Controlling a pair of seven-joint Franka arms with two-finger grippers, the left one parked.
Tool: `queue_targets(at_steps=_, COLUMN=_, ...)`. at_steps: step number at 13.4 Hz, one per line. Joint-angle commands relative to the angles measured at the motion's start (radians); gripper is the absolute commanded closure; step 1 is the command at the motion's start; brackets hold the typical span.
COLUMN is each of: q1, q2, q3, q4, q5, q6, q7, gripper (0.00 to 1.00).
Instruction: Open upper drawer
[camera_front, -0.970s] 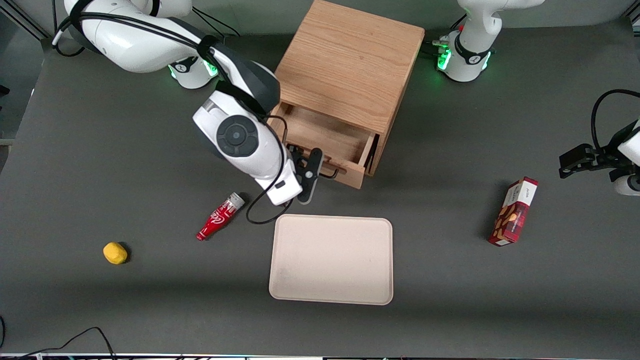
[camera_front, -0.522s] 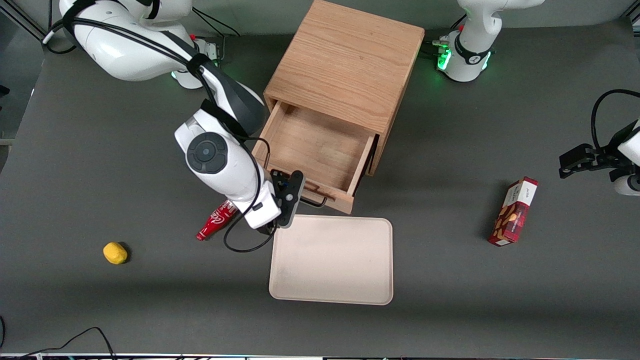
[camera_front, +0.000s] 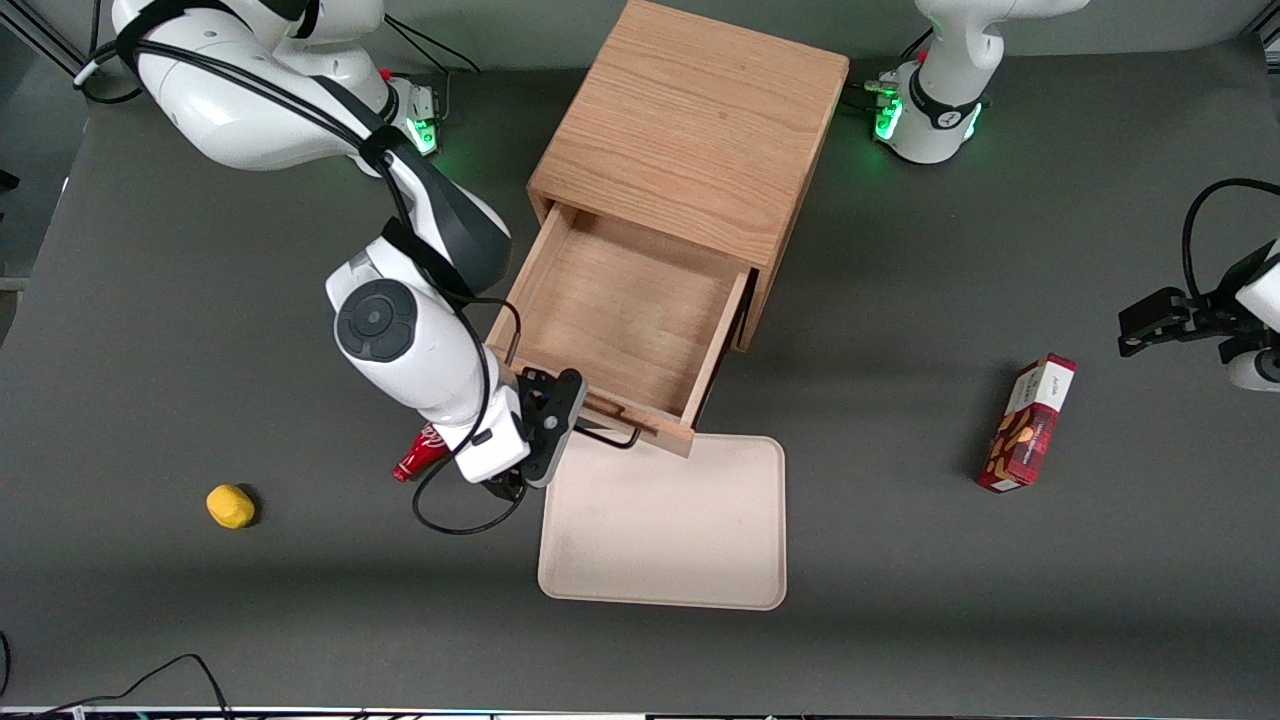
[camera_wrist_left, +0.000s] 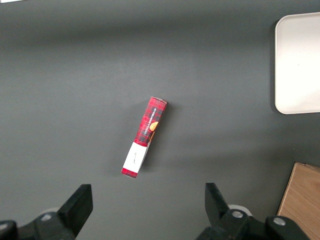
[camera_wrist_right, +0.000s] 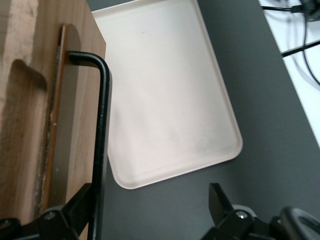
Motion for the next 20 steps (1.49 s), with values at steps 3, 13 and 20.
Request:
queue_targets(at_steps=3, q1=-0.007, q2=0.011, q3=-0.037, q4=0.047, q5=0.093, q6=0.005, q7=-0.054, gripper=0.00)
queue_targets(at_steps=13, q1=-0.111, q2=-0.316, q3=-0.137, q4=-0.083, q5=0.212, q6=-0.076, q7=0.081, gripper=0.00)
queue_targets(at_steps=20, q1=-0.232, q2=-0.682, q3=-0.249, q4=-0.300, q5=0.216, q6=-0.443, q7=0.544, gripper=0.00)
